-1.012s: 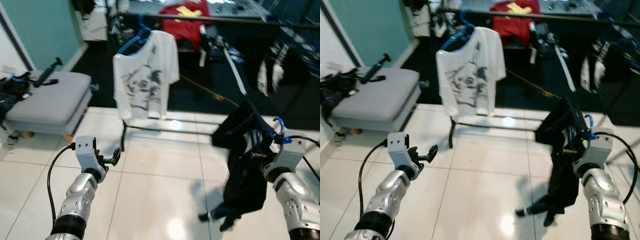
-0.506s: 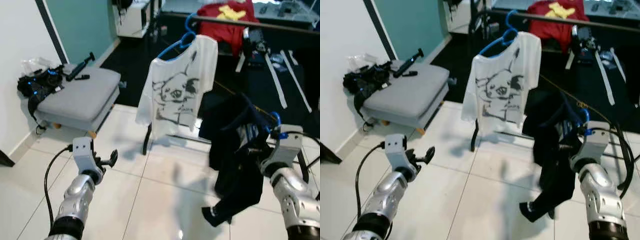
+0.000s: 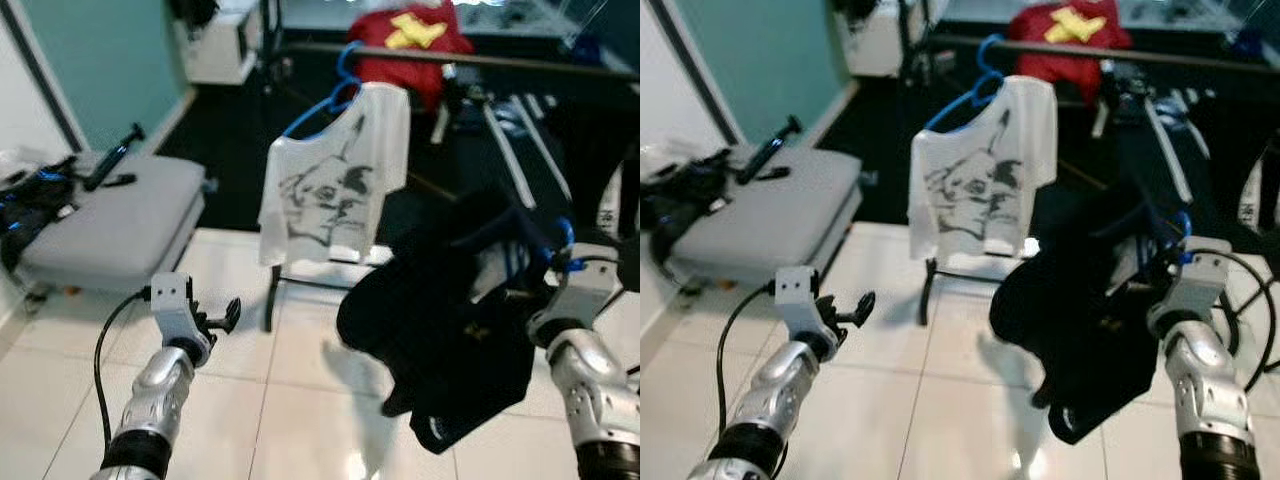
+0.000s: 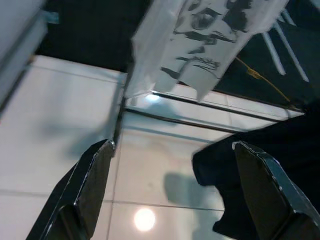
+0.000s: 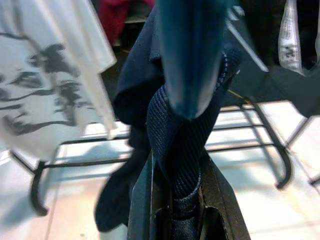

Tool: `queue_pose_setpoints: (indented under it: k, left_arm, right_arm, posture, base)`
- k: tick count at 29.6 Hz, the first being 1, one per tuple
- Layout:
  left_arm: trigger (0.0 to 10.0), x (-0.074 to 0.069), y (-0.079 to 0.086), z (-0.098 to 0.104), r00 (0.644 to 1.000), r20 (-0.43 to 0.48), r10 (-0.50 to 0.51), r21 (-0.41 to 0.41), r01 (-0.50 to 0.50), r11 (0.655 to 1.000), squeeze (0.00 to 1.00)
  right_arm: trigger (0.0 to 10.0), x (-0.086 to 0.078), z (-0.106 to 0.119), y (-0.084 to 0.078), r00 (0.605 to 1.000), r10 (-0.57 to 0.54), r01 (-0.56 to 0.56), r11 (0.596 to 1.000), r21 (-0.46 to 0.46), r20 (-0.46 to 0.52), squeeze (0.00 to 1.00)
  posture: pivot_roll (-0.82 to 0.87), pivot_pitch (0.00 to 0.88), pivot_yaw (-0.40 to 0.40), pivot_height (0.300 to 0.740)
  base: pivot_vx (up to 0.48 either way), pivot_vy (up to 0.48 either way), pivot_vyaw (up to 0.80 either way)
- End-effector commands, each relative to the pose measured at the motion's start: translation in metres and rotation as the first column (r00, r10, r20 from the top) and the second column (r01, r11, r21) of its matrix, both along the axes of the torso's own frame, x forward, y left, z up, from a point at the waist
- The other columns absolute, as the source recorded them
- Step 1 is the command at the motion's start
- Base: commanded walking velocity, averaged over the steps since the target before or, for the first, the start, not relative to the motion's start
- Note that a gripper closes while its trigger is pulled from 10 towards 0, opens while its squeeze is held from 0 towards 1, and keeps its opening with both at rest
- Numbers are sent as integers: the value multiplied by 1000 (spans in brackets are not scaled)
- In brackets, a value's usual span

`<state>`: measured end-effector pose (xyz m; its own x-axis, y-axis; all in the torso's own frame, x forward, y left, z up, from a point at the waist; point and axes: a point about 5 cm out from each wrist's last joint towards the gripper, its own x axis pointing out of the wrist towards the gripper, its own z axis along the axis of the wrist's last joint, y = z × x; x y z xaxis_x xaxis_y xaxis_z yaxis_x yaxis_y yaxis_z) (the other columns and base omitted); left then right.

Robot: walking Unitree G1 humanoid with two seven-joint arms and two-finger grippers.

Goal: Hang hanger

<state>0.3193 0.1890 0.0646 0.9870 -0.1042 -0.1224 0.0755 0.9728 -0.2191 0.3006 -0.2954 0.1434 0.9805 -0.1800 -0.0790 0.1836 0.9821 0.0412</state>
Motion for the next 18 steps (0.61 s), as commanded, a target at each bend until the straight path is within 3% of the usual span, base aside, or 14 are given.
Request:
queue_pose_setpoints:
  k: [1, 6, 18]
  left_arm:
    - [10000, -3, 2, -5, 1000, -19, 7, 4, -7, 1000, 0]
    - [10000, -3, 2, -5, 1000, -20, 7, 4, -7, 1000, 0]
    - [10000, -2, 3, -6, 1000, -22, 14, 9, -13, 1000, 0]
  right_arm:
    - [10000, 0, 5, -1, 1000, -5, 5, 1000, -5, 22, 0]
    - [10000, 1, 7, -1, 999, 1, -1, 1000, -5, 32, 0]
    - [10000, 4, 18, 3, 996, 47, -44, 999, -31, 81, 0]
  posture:
    - [-34, 129, -1, 740]
    - [-35, 128, 0, 740]
    - [-36, 123, -3, 740]
  base:
    - [345, 0, -800]
    - [346, 0, -800]
    - [346, 0, 0]
